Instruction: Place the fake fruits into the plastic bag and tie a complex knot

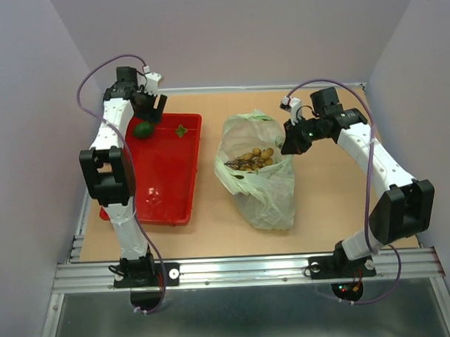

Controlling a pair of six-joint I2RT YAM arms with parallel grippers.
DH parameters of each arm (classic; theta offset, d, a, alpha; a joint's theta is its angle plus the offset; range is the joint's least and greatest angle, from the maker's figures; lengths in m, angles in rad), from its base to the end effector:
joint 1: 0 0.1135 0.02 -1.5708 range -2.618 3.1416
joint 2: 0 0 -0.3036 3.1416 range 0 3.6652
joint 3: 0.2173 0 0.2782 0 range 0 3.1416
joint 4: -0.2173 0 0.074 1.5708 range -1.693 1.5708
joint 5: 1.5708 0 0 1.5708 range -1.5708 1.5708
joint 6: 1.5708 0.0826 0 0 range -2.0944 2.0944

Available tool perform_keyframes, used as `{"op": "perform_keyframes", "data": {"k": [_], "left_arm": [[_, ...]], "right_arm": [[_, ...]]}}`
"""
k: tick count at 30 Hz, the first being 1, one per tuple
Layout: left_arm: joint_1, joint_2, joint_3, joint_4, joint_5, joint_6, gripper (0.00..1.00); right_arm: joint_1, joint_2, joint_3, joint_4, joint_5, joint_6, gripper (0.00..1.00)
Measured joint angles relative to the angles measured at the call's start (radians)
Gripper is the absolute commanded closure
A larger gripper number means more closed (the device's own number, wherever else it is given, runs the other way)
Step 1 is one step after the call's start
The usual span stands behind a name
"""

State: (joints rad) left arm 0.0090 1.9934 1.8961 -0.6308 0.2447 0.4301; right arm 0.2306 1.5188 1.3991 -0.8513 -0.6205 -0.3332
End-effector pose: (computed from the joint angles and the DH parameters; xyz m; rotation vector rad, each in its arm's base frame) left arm 0.5359 -0.0152 0.3211 0.5967 2.1934 -0.0509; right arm 0.3403 0.1292 0.3272 -0.9036 2.2576 0.7364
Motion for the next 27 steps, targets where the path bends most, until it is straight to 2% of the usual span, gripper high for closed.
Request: {"op": "perform_keyframes", "data": {"k": [2,5,8,14,23,27], "left_arm": [[0.02,0.058,0.031,-0.053,-0.014,0.083,0.14],[0.05,0.156,0.156,-0.119,-0.022,0.193,0.14],[0.068,0.214,0.242,-0.14,-0.037,0.261,0.14],[0.076,0.244,0.232,-0.152,-0.051,0.357,0.13],[0.075,0.308,0.203,-0.189,-0.014,0.411,0.13],[0.076,0.315,0.173,-0.191,-0.001,0.418,0.19]], "right_arm": [[0.0,0.0,0.0,0.0,0.003,0.002,1.0],[0.0,0.0,0.0,0.0,0.011,0.009,1.0],[0.0,0.0,0.0,0.0,0.019,0.013,1.0],[0.0,0.0,0.0,0.0,0.03,0.019,1.0],[0.0,0.002,0.0,-0.001,0.046,0.022,1.0],[0.0,0.002,0.0,-0.001,0.048,0.022,1.0]]}}
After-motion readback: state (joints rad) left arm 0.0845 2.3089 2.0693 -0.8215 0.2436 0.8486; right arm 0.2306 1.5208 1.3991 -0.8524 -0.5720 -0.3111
